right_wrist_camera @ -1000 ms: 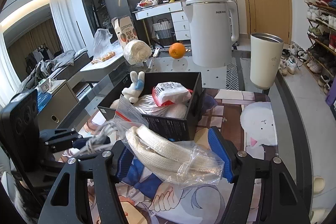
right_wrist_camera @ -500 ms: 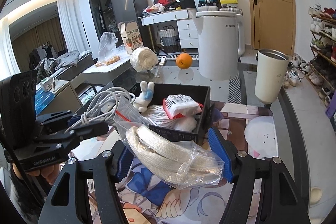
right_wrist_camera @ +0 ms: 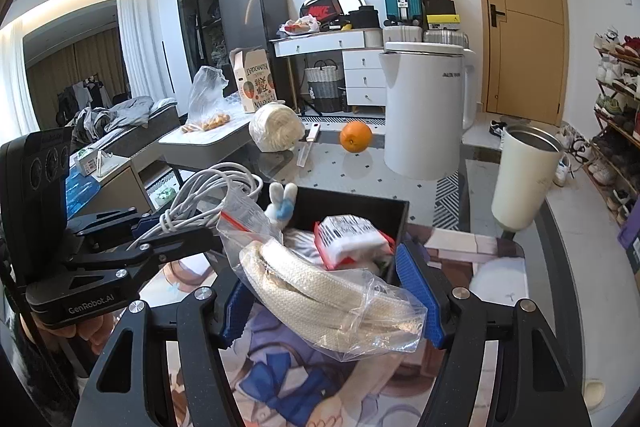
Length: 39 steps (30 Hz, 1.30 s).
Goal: Organize soft objects
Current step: 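Carry the gloves bag and the cable coil over the black box, then drop the cable coil and gloves bag into the box, opening both tools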
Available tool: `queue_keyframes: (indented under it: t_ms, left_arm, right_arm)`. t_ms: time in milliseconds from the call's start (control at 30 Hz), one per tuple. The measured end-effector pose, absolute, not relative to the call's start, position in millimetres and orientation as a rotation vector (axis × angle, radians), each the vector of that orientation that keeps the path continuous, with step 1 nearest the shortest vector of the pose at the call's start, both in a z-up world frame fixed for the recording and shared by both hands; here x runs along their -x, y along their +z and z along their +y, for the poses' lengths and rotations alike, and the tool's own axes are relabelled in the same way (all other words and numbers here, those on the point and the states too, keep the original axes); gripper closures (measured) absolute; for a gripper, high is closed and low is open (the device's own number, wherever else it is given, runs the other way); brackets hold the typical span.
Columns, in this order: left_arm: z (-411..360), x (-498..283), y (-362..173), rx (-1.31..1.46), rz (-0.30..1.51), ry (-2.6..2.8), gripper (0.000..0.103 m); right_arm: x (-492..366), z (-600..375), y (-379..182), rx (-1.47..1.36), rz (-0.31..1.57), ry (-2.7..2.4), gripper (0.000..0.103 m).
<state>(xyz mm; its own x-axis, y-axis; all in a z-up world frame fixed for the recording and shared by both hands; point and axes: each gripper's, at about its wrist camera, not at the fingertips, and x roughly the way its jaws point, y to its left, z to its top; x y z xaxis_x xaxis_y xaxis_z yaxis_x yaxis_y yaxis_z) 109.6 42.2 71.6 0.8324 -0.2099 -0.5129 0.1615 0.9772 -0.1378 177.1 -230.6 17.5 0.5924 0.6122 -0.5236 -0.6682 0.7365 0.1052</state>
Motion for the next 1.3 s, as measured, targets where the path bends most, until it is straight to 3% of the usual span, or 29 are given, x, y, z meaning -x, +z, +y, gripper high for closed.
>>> queue_keyframes:
  t_ms: [1067,1167,1300]
  left_arm:
    - [64,-159,65,0.158,0.56,-0.137,0.078]
    - [62,-163,61,0.155,0.57,-0.153,0.078]
    - [56,-170,55,0.145,0.586,-0.171,0.078]
  right_arm:
    - [-232,-170,-11,0.377,0.465,0.711,0.035]
    - [-235,-166,-18,0.419,0.487,0.71,0.044]
    - [-238,-164,-23,0.462,0.494,0.704,0.047]
